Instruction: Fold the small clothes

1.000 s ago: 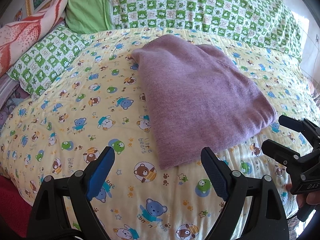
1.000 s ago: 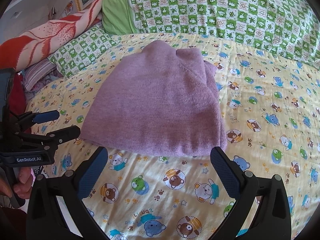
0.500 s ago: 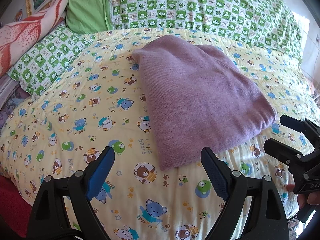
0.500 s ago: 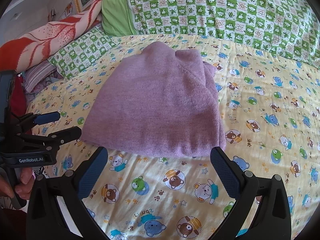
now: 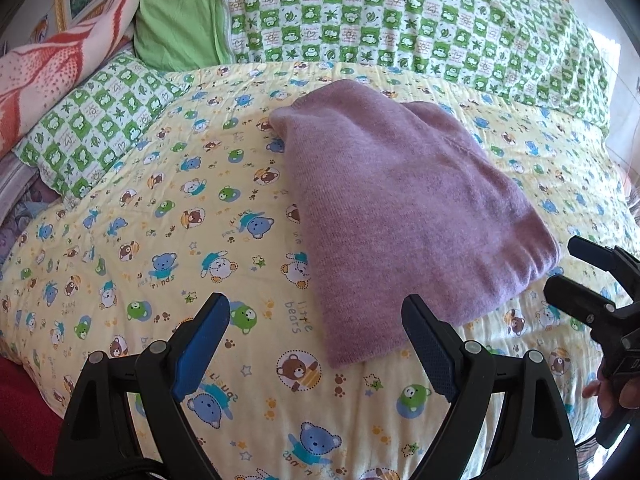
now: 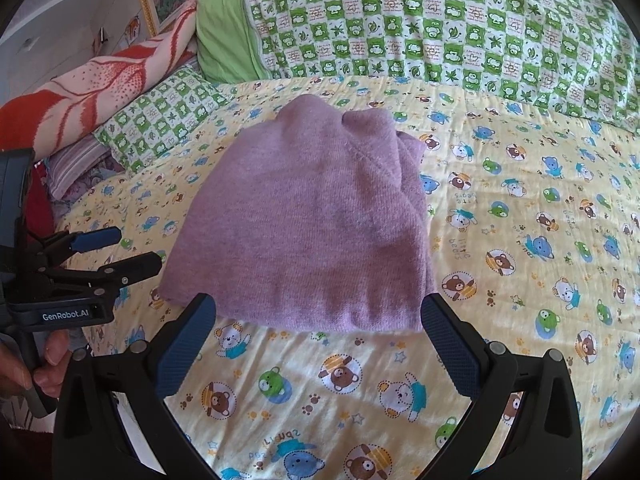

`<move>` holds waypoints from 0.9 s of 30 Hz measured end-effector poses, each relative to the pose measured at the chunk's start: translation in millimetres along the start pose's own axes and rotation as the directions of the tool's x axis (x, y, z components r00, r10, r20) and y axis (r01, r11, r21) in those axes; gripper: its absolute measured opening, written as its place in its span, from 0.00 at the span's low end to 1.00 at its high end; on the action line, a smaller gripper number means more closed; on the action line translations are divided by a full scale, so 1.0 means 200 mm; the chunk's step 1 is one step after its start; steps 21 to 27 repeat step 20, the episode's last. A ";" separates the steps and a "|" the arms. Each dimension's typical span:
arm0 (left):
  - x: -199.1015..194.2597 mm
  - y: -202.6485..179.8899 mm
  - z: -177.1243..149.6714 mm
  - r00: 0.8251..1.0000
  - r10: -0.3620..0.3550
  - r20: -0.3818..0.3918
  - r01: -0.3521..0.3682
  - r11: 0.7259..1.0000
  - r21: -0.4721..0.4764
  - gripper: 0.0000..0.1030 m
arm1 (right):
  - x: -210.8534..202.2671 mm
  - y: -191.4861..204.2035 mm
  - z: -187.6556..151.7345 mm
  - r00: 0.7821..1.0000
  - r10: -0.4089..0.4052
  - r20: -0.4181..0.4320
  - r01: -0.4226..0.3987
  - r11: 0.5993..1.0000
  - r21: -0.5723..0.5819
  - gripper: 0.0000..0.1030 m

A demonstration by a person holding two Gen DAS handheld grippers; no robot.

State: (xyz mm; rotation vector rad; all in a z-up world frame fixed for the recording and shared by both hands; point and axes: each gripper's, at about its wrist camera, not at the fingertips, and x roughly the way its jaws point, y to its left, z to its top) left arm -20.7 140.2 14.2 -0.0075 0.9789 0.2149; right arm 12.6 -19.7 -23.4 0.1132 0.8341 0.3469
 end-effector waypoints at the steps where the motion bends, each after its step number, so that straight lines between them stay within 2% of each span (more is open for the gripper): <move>1: 0.00 0.01 0.00 1.000 0.000 -0.002 0.000 1.000 -0.005 0.86 | 0.00 -0.01 0.01 1.000 -0.001 0.003 0.001 1.000 0.007 0.99; 27: 0.04 0.03 0.05 0.999 -0.007 -0.031 0.005 0.998 -0.058 0.86 | 0.03 -0.05 0.08 1.000 0.007 0.008 -0.008 0.999 0.045 0.99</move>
